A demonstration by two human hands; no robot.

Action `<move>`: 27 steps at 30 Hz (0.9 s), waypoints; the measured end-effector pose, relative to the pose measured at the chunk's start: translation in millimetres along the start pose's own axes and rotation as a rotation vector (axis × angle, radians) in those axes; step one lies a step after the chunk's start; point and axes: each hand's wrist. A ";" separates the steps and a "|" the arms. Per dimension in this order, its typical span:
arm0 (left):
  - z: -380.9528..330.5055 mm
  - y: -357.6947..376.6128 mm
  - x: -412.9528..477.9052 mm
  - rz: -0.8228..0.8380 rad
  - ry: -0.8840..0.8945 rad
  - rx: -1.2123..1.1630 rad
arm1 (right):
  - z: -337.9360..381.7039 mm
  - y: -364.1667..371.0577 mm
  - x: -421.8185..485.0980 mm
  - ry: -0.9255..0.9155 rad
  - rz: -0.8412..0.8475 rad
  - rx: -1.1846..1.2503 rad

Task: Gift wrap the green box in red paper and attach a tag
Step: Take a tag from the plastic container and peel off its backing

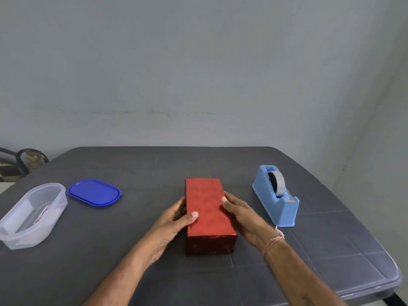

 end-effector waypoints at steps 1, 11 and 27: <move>-0.3 1.3 -0.6 0.000 0.006 -0.004 | 1.8 0.1 -0.5 0.001 -0.005 -0.026; -36.6 -66.4 -24.7 -0.441 0.121 0.089 | 56.0 100.8 8.1 -0.432 -0.292 -0.844; -39.1 -290.0 -126.8 -1.011 -0.106 0.449 | -5.0 386.2 91.5 -0.038 0.348 -0.490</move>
Point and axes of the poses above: each hand's wrist, its own x-axis towards the middle knuckle, its own y-axis out of the palm, z = x × y, and after that the axes turned 3 degrees about -x, right-handed
